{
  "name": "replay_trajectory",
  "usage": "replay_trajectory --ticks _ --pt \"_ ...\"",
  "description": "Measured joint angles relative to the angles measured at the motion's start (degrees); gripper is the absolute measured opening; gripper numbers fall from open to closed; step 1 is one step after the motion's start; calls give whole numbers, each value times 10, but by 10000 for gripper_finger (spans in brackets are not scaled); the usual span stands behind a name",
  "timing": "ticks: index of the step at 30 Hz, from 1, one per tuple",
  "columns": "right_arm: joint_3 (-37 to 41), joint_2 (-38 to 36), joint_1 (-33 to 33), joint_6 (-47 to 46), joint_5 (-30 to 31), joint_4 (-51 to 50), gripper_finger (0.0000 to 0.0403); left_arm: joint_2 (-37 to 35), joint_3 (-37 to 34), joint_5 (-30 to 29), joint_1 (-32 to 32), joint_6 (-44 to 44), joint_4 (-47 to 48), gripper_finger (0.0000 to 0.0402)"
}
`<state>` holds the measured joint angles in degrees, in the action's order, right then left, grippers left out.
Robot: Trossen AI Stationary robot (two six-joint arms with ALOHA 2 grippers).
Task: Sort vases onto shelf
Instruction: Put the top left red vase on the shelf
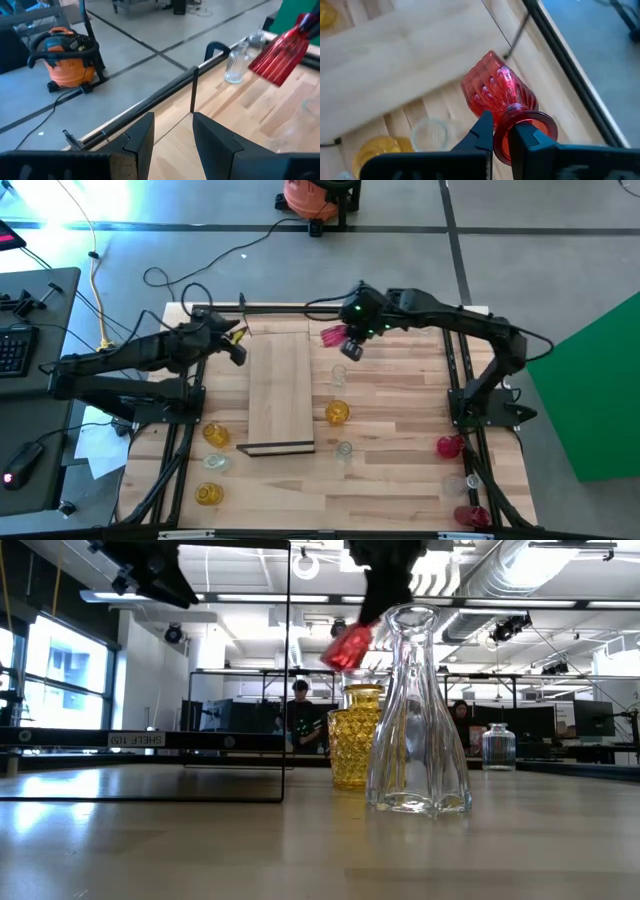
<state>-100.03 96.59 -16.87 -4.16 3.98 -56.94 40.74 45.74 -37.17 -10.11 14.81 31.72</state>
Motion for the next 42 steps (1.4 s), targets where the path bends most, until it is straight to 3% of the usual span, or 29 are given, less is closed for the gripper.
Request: replay_trajectory --ticks 11,17,21,36,42 --pt "-353 232 23 70 -44 -124 4 -64 0 -17 0 1 64 127" --pt "-281 237 25 59 -59 -82 5 -62 0 -10 0 1 62 127" --pt "-278 241 25 78 -29 -83 5 -56 0 -10 0 1 61 127" --pt "-278 274 2 182 -76 -57 5 -51 0 -9 0 0 60 127" --pt "-277 302 3 239 -63 -45 5 -51 0 -1 0 0 57 127"
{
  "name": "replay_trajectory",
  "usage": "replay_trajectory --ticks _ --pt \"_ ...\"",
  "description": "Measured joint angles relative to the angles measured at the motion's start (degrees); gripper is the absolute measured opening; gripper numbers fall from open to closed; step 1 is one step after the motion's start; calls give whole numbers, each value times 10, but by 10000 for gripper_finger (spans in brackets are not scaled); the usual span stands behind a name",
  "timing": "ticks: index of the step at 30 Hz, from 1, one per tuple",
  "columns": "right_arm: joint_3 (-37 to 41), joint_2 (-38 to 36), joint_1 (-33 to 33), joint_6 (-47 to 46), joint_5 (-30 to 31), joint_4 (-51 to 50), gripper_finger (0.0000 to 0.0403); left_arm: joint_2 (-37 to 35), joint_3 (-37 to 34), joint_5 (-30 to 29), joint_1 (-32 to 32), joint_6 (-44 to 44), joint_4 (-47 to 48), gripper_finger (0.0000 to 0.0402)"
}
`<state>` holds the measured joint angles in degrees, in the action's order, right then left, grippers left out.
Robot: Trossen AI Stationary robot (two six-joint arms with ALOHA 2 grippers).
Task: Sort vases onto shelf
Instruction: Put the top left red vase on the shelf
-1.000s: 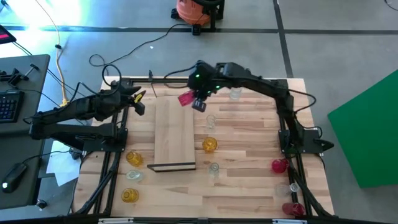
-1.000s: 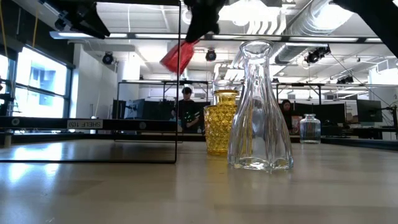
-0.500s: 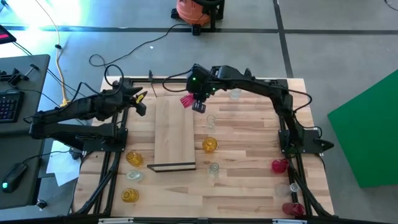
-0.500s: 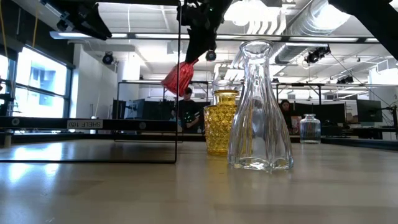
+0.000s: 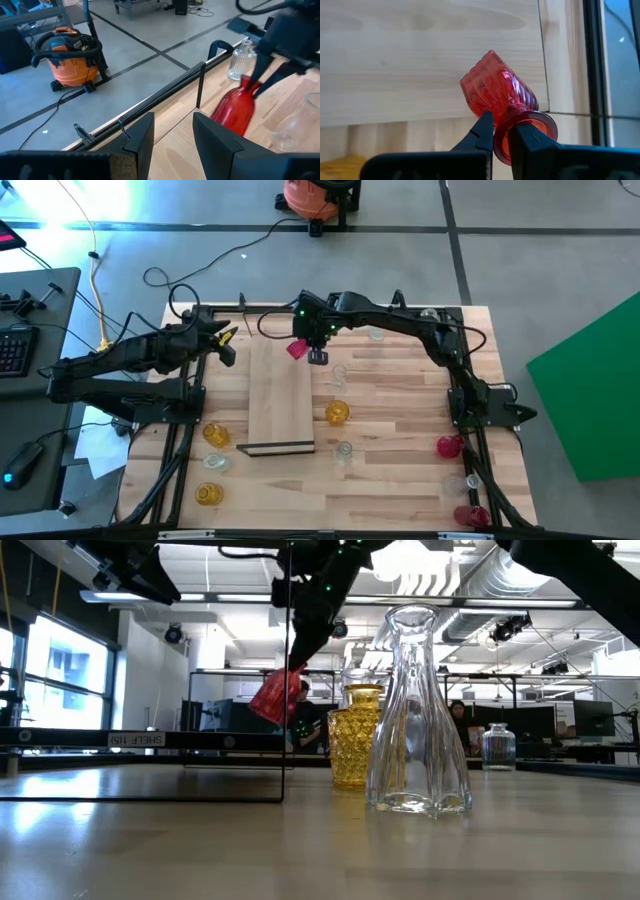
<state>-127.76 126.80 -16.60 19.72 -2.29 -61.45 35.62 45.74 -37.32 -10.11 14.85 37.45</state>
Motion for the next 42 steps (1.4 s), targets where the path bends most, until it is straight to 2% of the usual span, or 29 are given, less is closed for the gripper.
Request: replay_trajectory --ticks 10,22,26,30,38,42 --pt "0 14 0 74 5 7 5 0 0 10 0 0 0 127" --pt "0 14 0 78 -20 10 5 20 0 6 0 46 -52 127" --pt "0 14 0 78 -23 3 5 40 0 37 0 70 -88 127" --pt "0 14 0 78 -23 -1 5 63 0 47 0 76 -79 127" --pt "0 14 0 78 -24 -10 5 107 0 186 0 76 -47 127" --pt "0 14 0 78 -24 -10 5 127 0 195 0 85 -21 127"
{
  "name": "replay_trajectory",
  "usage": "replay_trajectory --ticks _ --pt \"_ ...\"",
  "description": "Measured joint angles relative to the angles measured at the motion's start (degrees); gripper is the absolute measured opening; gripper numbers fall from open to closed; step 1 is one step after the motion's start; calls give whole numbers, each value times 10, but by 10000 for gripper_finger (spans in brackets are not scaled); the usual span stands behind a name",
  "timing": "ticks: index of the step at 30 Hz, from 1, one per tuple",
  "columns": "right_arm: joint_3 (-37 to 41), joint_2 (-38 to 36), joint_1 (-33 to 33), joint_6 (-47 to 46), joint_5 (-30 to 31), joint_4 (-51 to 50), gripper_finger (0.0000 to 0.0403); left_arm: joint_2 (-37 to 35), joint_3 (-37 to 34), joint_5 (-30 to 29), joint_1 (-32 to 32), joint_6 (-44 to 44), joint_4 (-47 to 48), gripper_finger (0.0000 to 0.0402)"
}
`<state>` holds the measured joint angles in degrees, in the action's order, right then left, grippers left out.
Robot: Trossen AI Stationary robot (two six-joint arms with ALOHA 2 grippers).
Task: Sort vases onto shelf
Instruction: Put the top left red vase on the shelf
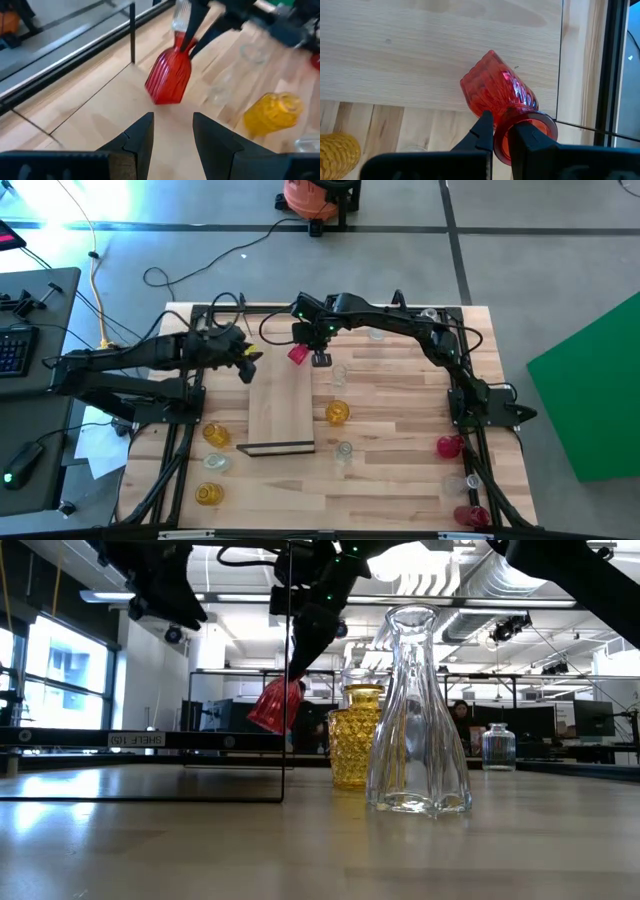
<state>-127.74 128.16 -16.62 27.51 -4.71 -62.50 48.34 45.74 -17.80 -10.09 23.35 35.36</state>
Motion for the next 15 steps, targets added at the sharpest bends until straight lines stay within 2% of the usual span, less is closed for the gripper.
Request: replay_trajectory --ticks 6,10,15 --pt "0 0 0 -1 0 0 5 33 -4 -17 0 -56 22 127" --pt "0 0 0 -4 0 0 5 41 -57 -71 4 -68 -20 127" --pt "0 0 -1 -14 0 0 5 23 -138 -158 22 -3 -123 127"
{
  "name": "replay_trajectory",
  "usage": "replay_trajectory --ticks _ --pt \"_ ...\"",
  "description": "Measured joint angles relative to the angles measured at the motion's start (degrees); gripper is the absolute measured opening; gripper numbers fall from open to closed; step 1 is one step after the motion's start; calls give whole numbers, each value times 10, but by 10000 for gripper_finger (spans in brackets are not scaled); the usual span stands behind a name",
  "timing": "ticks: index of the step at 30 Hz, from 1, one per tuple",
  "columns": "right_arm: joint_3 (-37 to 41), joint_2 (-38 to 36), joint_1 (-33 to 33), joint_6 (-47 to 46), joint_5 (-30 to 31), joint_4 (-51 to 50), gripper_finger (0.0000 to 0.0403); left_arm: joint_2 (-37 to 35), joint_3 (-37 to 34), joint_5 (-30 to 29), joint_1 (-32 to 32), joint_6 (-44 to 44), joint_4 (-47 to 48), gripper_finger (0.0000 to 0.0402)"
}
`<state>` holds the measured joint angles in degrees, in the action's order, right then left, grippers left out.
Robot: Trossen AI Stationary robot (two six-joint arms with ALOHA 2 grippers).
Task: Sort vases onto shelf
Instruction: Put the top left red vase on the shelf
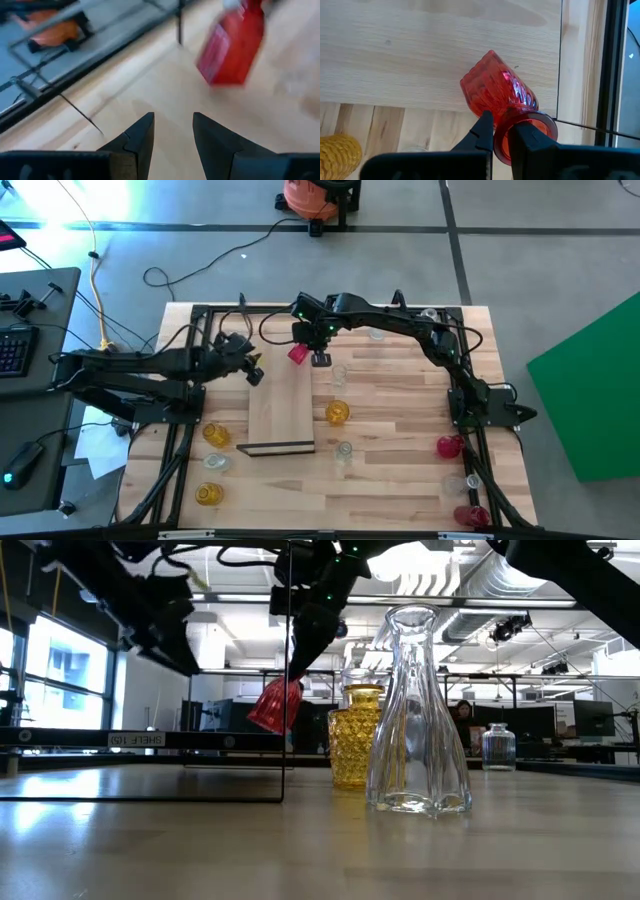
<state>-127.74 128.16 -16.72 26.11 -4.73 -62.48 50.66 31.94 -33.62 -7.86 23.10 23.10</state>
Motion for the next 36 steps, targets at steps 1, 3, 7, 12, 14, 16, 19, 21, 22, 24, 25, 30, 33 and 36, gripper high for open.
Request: replay_trajectory --ticks 1,3,7,12,14,16,19,21,22,24,25,30,33,36 --pt "0 0 0 -4 0 0 5 -5 -14 -14 3 10 -27 127" --pt "0 0 -1 -7 -2 0 5 -14 -41 -26 5 25 -72 127" --pt "0 0 -1 -7 -3 0 5 -21 -98 -28 4 53 -173 127" --pt "0 0 -1 -14 -4 0 5 -11 -179 1 4 124 -279 127" --pt "0 0 -1 -18 -14 0 5 -6 -204 16 4 137 -333 127" --pt "0 0 -1 -22 -24 0 5 1 -217 22 4 138 -391 127" --pt "0 0 -1 -23 -26 0 5 9 -219 23 0 123 -420 127" --pt "0 0 -2 -23 -26 0 5 19 -219 35 -7 116 -443 126" --pt "0 0 -2 -23 -26 0 5 25 -219 45 -12 112 -453 126" --pt "0 0 -4 -23 -26 2 5 40 -219 75 -23 104 -477 126" --pt "0 0 -5 -23 -27 4 5 51 -219 88 -29 103 -489 126" --pt "0 0 -12 -27 -26 8 5 110 -218 138 -54 103 -552 126" --pt "0 0 -16 -32 -26 10 5 149 -203 160 -68 97 -570 126" --pt "0 0 -18 -32 -26 14 5 192 -173 195 -83 78 -577 126"
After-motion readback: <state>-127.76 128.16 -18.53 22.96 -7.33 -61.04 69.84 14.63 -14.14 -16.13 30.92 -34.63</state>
